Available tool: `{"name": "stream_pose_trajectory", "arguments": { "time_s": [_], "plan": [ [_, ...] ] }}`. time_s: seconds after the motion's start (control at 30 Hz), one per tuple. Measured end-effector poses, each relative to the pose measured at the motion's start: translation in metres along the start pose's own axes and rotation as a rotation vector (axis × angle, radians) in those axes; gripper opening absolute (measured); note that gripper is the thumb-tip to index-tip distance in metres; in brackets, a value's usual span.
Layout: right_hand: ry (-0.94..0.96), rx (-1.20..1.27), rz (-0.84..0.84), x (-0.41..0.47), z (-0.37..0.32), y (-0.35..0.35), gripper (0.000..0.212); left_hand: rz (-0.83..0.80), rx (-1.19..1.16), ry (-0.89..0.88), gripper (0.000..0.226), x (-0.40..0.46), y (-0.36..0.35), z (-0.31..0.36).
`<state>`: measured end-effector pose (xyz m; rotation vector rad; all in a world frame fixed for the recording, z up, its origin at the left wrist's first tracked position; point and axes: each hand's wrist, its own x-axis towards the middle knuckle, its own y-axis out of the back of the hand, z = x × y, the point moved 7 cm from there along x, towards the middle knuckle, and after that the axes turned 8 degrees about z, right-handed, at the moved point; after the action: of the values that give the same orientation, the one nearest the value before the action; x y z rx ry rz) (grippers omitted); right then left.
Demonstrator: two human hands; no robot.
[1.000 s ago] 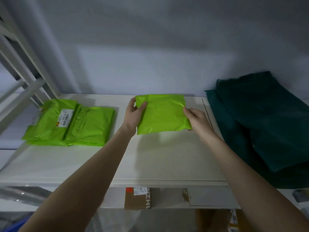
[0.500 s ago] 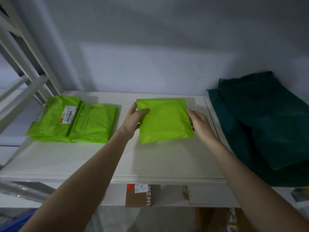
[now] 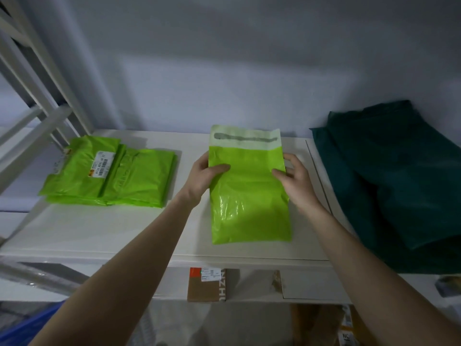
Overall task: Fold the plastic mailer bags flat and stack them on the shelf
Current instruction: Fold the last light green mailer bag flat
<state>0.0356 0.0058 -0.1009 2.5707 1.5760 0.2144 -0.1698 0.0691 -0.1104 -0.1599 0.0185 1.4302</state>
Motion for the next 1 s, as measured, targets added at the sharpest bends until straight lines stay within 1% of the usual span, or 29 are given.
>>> {"name": "stream_pose_trajectory", "arguments": {
  "time_s": [0.07,0.13,0.17,0.23,0.27,0.33,0.43,0.5,0.6,0.67,0.7,0.77,0.83,0.93,1.0],
  "plan": [
    [-0.001,-0.080,0.011,-0.002,0.010,-0.001,0.034,0.053,0.047,-0.043,0.053,0.002,0.003,-0.006],
    [-0.004,-0.190,0.035,-0.004,0.023,-0.001,0.036,0.176,0.096,-0.027,0.068,0.002,0.011,-0.017],
    [-0.001,-0.249,0.049,-0.005,0.030,-0.001,0.037,0.233,0.168,-0.043,0.069,0.002,0.015,-0.023],
    [0.004,-0.367,0.083,-0.005,0.041,-0.001,0.041,0.286,0.432,-0.141,0.061,0.002,0.019,-0.031],
    [0.012,-0.417,0.107,-0.006,0.044,0.000,0.045,0.277,0.556,-0.203,0.055,0.000,0.018,-0.033],
    [0.069,-0.512,0.159,-0.007,0.046,0.001,0.050,0.216,0.727,-0.304,0.046,-0.009,0.008,-0.034],
    [0.250,-0.670,0.210,-0.019,0.032,-0.006,0.044,0.106,0.876,-0.412,0.054,-0.027,-0.014,-0.036],
    [0.332,-0.709,0.161,-0.032,0.028,-0.020,0.042,-0.002,0.984,-0.451,0.058,-0.037,-0.031,-0.044],
    [0.330,-0.821,-0.070,-0.049,0.043,-0.048,0.047,-0.137,1.112,-0.412,0.064,-0.044,-0.045,-0.064],
    [0.327,-0.938,-0.193,-0.054,0.058,-0.057,0.049,-0.176,1.182,-0.387,0.058,-0.043,-0.045,-0.075],
    [0.324,-0.972,-0.219,-0.054,0.063,-0.057,0.049,-0.186,1.210,-0.382,0.053,-0.043,-0.045,-0.078],
    [0.311,-0.992,-0.253,-0.054,0.065,-0.058,0.050,-0.184,1.237,-0.378,0.050,-0.045,-0.046,-0.079],
    [0.290,-1.003,-0.269,-0.054,0.066,-0.059,0.051,-0.173,1.250,-0.370,0.052,-0.045,-0.046,-0.079],
    [0.255,-1.058,-0.247,-0.054,0.067,-0.057,0.055,-0.175,1.268,-0.318,0.060,-0.044,-0.045,-0.083],
    [0.215,-1.101,-0.236,-0.054,0.068,-0.055,0.060,-0.168,1.268,-0.286,0.058,-0.042,-0.043,-0.084]
  ]
}}
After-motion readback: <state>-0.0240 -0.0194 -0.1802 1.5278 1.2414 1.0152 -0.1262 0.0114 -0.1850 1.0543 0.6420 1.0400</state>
